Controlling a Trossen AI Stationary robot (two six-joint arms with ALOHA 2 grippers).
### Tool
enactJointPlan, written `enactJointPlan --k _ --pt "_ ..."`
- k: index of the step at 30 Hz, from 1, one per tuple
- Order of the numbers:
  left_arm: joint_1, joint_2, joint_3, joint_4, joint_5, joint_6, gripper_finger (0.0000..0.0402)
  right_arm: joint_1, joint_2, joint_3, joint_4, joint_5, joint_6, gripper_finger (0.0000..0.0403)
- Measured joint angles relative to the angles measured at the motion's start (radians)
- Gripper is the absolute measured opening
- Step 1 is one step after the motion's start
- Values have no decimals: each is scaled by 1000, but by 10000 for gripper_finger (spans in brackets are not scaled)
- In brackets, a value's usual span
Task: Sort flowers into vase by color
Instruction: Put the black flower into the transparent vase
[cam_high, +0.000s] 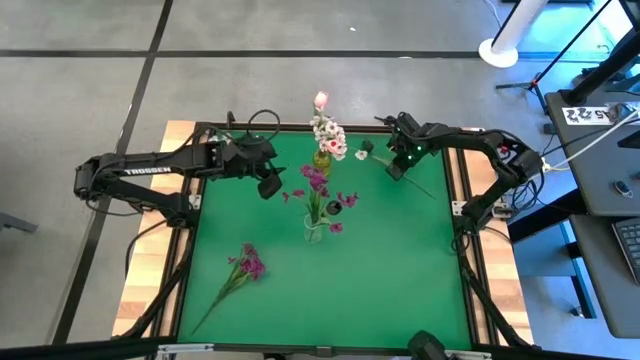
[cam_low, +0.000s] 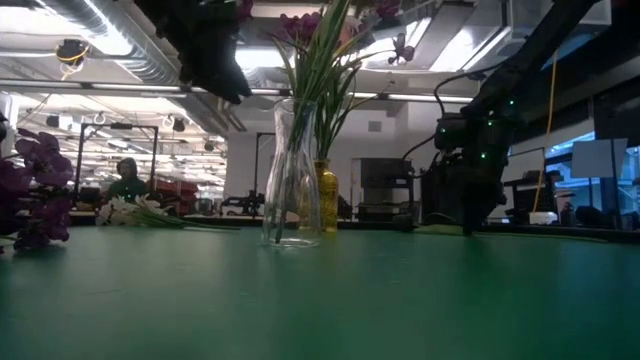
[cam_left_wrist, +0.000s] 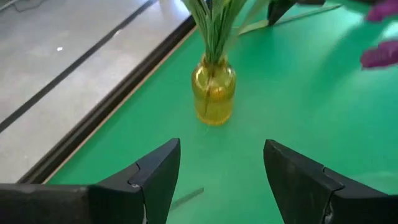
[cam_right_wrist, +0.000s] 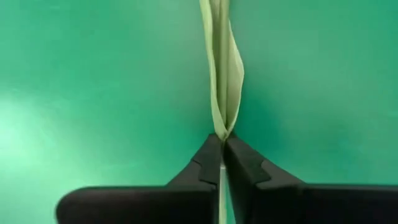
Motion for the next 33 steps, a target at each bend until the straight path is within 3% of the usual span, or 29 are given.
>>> enactJointPlan --k 6,16,23,33 --pt "-32 -85 0 15 0 6 227 4 -43 0 95 -307 45 7" --pt "-101 -332 1 35 0 3 227 -3 -115 0 156 -345 80 2" --pt "-132 -391 1 37 -1 1 227 -93 -262 1 238 -364 151 1" --pt "-197 -367 -10 114 14 32 227 -134 -590 3 560 -662 342 1"
